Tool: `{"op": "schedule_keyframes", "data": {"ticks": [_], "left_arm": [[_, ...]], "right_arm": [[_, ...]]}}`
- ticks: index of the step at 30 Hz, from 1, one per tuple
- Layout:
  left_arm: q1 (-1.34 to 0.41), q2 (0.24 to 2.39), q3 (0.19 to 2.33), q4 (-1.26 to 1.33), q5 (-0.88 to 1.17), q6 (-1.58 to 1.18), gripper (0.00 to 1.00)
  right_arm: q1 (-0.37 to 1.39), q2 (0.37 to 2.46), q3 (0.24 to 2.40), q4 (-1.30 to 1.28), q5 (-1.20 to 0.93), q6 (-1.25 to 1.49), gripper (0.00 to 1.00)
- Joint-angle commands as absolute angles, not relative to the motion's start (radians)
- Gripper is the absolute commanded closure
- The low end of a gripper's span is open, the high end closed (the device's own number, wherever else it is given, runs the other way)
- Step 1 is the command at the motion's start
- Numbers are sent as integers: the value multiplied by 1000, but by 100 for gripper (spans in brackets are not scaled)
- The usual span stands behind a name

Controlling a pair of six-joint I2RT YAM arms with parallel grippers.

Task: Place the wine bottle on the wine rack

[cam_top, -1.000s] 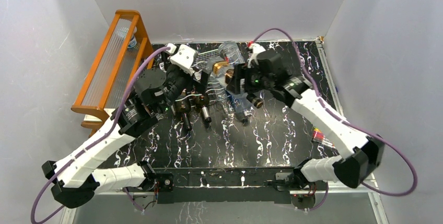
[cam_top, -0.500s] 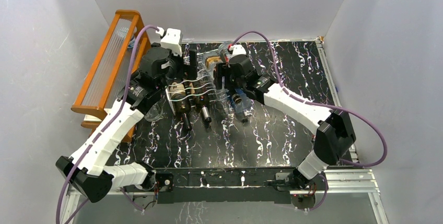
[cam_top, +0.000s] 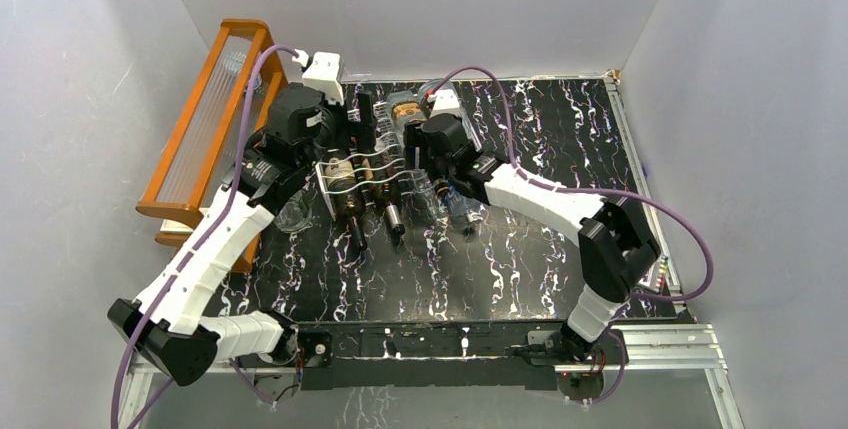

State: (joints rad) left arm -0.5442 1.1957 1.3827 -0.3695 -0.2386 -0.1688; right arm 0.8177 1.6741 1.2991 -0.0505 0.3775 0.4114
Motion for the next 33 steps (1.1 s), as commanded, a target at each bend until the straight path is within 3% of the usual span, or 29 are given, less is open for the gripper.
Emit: {"op": "schedule_keyframes", "data": {"ticks": [1,12,18,22,33], "left_arm": [[-538,1206,1422,-401,-203,-172,2],[-537,1208,1422,-410,-211,-170,2],[-538,1218,1426,-419,-208,-169,2],[-536,1222,1427,-425,-211,-169,2],[-513,1240,1425,-443,-221,-182,2]], "right_arm": [[826,1666,1317,245,496,391,100],[828,1732,1310,275,458,374,99],[828,1765,1335,230,473,389,74],[828,1759,1332,218,469,407,46],[826,1660,1346,137,474,419,9]]}}
